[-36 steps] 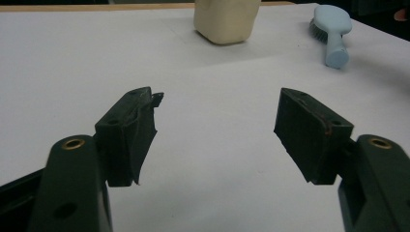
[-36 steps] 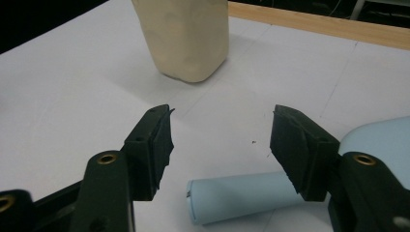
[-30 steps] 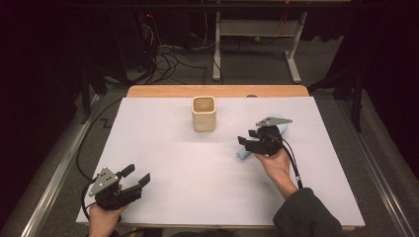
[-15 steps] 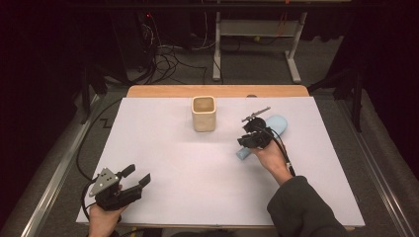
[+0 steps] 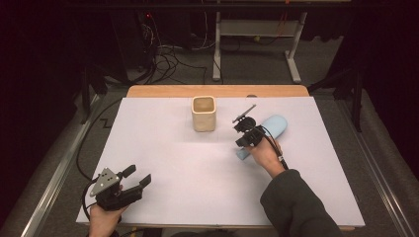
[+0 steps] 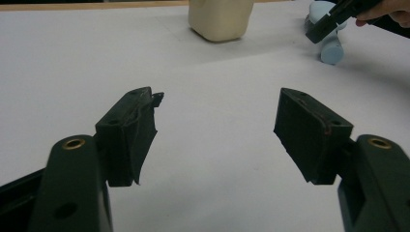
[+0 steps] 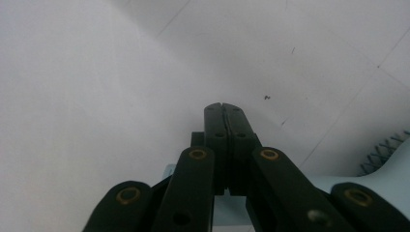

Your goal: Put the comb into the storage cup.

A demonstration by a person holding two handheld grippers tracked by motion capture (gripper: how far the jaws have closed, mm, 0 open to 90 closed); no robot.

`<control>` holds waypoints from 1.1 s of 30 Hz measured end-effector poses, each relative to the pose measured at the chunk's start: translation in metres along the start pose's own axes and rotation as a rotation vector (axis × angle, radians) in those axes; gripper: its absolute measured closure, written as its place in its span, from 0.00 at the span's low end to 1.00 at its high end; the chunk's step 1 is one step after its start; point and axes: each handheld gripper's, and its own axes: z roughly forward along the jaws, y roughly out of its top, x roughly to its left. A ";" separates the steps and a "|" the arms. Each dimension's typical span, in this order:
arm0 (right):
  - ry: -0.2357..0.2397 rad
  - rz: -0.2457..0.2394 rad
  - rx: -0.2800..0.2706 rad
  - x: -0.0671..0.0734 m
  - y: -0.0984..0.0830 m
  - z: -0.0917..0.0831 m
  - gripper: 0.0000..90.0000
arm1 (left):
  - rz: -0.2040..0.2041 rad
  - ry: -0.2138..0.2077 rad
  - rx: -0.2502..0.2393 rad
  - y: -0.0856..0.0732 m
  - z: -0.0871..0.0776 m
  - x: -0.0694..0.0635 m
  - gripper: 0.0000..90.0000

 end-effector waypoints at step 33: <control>0.054 0.019 0.085 -0.014 -0.028 -0.010 1.00 | 0.003 0.000 0.010 0.000 0.000 -0.001 0.35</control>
